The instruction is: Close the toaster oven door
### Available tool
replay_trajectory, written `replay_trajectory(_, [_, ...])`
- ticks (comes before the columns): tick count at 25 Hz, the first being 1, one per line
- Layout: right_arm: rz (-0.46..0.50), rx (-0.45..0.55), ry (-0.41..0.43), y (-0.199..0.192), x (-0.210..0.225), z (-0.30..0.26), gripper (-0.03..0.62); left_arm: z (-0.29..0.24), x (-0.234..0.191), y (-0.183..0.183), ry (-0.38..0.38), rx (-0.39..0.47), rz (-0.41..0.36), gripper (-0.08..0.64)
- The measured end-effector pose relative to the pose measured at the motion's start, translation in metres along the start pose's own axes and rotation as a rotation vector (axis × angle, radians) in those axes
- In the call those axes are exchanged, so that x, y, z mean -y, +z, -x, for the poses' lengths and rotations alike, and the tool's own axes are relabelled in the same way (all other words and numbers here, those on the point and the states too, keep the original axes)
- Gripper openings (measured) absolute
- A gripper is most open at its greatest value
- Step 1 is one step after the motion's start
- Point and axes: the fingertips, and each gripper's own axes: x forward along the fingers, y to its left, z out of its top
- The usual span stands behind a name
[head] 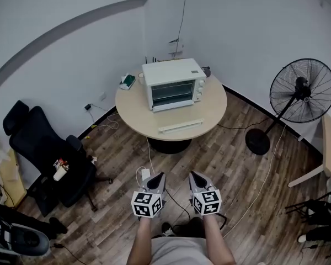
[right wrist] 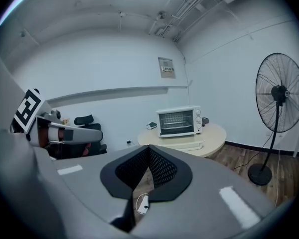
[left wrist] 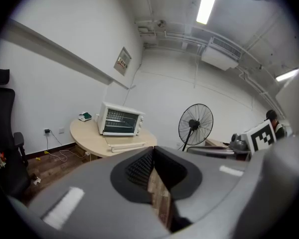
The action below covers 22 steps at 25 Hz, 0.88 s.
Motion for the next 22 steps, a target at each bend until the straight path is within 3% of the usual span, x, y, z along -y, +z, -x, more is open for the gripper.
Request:
replay_trajectory(10, [-0.081, 0.000, -0.023, -0.011, 0.040, -0.013, 0.000, -0.043, -0.008, -0.012, 0.023, -0.044, 0.031, 0.058])
replay_trajectory(22, [-0.089, -0.035, 0.029, 0.014, 0.138, -0.095, 0.000, -0.158, -0.027, 0.028, 0.131, -0.034, 0.036, 0.058])
